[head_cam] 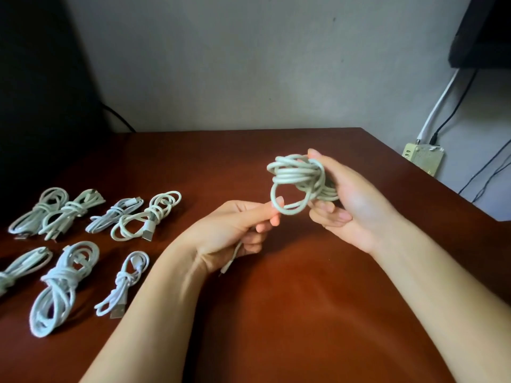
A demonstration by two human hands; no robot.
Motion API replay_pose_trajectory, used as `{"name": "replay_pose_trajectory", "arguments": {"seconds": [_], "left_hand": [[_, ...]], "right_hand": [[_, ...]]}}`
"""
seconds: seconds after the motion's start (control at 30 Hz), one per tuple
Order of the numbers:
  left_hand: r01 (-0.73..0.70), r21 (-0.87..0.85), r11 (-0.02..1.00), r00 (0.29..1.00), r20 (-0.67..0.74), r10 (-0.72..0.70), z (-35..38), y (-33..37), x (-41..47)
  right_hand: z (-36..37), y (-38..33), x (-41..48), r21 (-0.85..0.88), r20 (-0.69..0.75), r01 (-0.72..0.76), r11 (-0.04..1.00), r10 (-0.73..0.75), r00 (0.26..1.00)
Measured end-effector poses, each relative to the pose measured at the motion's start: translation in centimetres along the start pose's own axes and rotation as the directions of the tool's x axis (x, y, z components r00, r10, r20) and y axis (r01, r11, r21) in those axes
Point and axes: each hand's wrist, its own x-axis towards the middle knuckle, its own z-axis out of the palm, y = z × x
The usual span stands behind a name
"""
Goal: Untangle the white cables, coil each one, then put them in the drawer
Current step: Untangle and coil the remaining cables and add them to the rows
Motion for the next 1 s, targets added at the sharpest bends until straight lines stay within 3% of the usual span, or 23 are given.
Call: {"name": "replay_pose_trajectory", "arguments": {"seconds": [0.13,0.33,0.43,0.53,0.7,0.87,1.0], "left_hand": [[0.018,-0.025,1.000,0.999,-0.041,-0.019,-0.5,0.3,-0.3],[0.009,0.087,0.996,0.999,-0.041,-0.006,-1.2,0.7,-0.8],[0.018,0.074,0.997,0.997,-0.074,-0.013,-1.4,0.8,-0.8],[-0.002,0.090,0.996,0.996,-0.089,0.010,-1.4,0.9,-0.7],[0.072,0.079,0.994,0.990,-0.130,-0.061,-1.5,1.4,-0.6],[0.023,0.037,0.999,0.992,-0.128,-0.018,-1.5,1.8,-0.6],[-0.117,0.096,0.989,0.989,-0.076,0.125,-0.6,2.3,-1.2]], "right_hand": [[0.2,0.2,-0.5,-0.089,0.174,0.000,0.996,0.016,0.985],[1.0,0.2,-1.3,-0.453,0.191,0.050,0.890,0.042,0.981],[1.1,0.2,-1.4,-0.634,0.142,0.091,0.768,-0.001,0.990],[1.2,0.2,-1.4,-0.757,0.192,0.203,0.621,-0.085,0.978],[0.8,0.9,-1.4,-0.903,0.242,0.298,0.310,-0.207,0.948],[0.5,1.6,-0.7,-0.939,0.208,0.281,0.199,-0.324,0.923],[0.5,2.2,-0.4,-0.952,0.160,0.258,0.164,-0.455,0.876]]}}
